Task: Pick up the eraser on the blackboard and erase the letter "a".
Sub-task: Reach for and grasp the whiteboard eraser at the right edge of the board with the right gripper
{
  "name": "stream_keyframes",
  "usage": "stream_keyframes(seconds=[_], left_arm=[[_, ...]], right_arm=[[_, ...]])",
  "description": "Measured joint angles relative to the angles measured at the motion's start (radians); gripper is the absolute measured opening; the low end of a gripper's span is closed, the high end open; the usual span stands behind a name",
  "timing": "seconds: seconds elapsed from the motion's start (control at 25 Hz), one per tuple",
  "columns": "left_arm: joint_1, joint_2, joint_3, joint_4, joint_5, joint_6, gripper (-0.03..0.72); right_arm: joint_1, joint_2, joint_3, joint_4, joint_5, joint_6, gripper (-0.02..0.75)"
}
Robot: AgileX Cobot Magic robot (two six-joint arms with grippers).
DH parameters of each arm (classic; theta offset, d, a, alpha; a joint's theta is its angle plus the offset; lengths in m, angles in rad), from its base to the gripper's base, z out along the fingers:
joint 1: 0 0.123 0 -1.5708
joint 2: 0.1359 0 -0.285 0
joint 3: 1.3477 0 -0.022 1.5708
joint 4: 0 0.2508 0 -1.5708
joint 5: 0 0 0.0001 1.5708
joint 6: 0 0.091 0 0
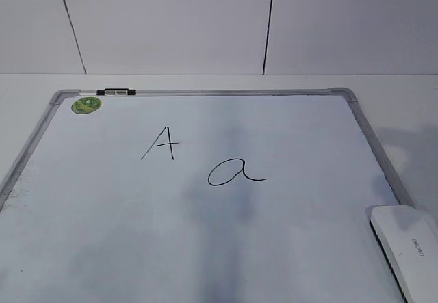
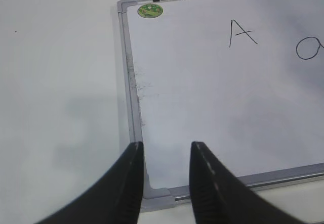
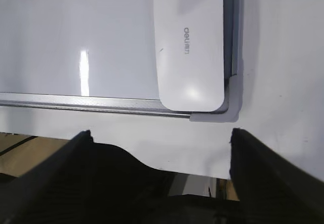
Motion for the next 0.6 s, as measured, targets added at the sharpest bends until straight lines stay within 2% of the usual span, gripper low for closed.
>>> stream_keyframes(seconds=[0.36,0.6], left_arm=[[0.0,0.0,0.0,0.0,0.0,0.0,0.235],[0.0,0.0,0.0,0.0,0.0,0.0,0.235]], right_arm=[[0.0,0.149,0.0,0.013,-0.011,-0.031,0.666],[0.0,0.193,-0.002,0.077,-0.035,-0.052,0.596]])
